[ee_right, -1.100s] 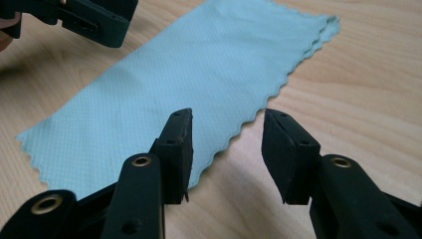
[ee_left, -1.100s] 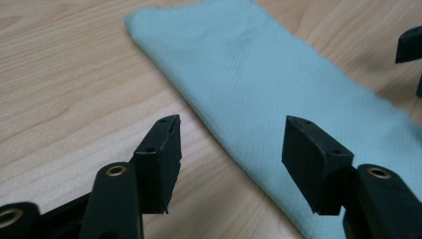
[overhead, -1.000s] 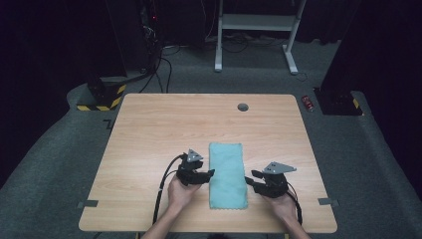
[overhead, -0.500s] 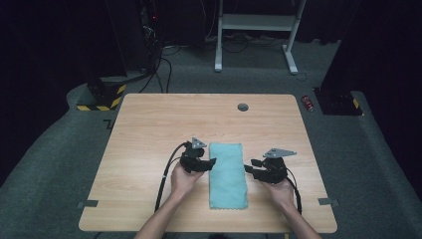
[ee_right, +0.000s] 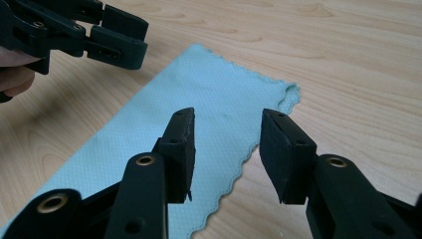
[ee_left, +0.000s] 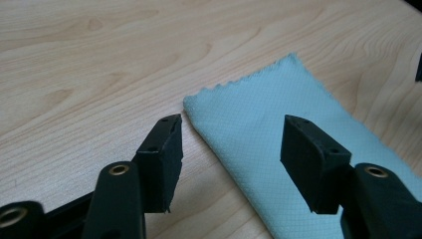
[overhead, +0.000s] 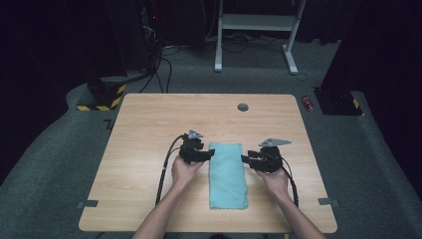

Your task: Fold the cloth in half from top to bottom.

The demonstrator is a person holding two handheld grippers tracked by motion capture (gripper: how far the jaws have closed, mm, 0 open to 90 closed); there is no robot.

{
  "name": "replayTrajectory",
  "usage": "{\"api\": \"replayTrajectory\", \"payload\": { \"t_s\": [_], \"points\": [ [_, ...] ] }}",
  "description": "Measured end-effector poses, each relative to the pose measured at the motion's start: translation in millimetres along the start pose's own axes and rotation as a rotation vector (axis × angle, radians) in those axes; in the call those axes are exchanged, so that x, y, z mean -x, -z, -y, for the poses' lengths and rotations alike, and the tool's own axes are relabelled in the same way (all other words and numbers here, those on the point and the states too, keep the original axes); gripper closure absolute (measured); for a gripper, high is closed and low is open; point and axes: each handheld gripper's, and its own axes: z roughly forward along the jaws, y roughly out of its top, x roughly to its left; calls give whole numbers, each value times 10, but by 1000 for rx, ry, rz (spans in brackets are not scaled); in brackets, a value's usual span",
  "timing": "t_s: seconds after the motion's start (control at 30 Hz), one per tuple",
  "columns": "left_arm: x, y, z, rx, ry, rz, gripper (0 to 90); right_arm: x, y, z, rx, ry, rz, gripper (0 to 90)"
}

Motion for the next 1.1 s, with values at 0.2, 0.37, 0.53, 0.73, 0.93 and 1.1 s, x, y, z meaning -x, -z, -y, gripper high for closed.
{"api": "replayTrajectory", "payload": {
  "t_s": [0.2, 0.37, 0.53, 0.73, 0.93, 1.1],
  "points": [
    [-15, -78, -101, -6, 13, -9, 420, 62, -57, -88, -6, -14, 3, 577],
    [-25, -193, -164, -31, 12, -37, 432, 166, -143, -122, -28, -55, 13, 578],
    [-41, -279, -178, -30, 30, -64, 440, 242, -248, -151, -38, -72, 51, 584],
    [-79, -375, -129, -66, 47, -79, 440, 279, -423, -157, -63, -85, 107, 576],
    [-90, -412, -116, -73, 47, -95, 444, 292, -545, -174, -56, -92, 151, 569],
    [-92, -432, -99, -73, 17, -102, 479, 340, -647, -144, -55, -115, 181, 569]
  ]
}}
